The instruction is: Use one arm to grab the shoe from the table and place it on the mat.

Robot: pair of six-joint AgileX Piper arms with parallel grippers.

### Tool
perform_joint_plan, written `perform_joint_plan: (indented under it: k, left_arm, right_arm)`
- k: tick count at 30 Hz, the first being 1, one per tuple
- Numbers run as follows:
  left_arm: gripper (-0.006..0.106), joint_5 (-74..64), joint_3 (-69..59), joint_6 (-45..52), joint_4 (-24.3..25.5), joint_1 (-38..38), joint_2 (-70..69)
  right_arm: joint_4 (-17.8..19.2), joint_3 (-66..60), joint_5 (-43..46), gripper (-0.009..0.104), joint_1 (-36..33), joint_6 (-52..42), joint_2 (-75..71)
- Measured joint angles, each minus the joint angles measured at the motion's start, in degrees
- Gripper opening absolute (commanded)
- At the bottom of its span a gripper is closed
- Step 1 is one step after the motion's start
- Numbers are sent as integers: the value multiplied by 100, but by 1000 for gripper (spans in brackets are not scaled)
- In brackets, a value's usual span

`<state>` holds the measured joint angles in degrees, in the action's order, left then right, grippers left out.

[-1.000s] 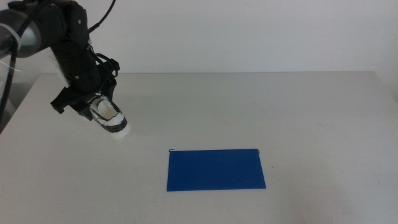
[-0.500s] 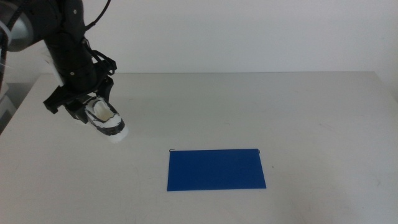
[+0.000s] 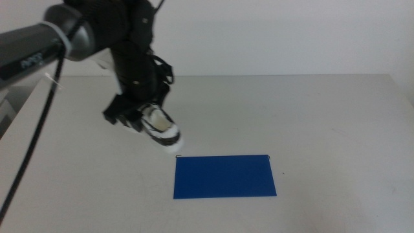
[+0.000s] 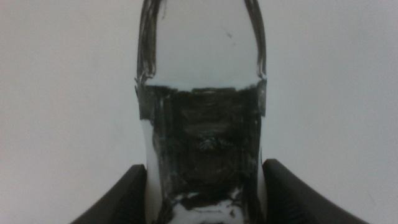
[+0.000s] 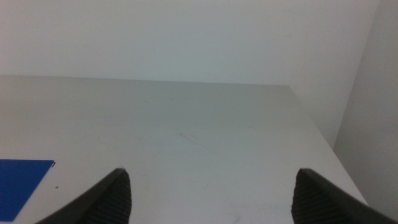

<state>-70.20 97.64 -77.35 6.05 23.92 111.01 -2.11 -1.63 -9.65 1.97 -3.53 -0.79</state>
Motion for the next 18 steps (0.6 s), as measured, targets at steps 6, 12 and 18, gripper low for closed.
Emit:
perform_joint_plan:
  k: [6, 12, 18]
  left_arm:
    - [19, 179, 17, -465, -22, 685, 45]
    - [19, 404, 168, -785, -120, 1190, 406]
    - [19, 136, 921, -1000, -152, 1579, 1012]
  right_arm:
    - [0, 0, 0, 66, 0, 0, 0]
    - [0, 0, 0, 66, 0, 0, 0]
    - [0, 0, 0, 66, 0, 0, 0]
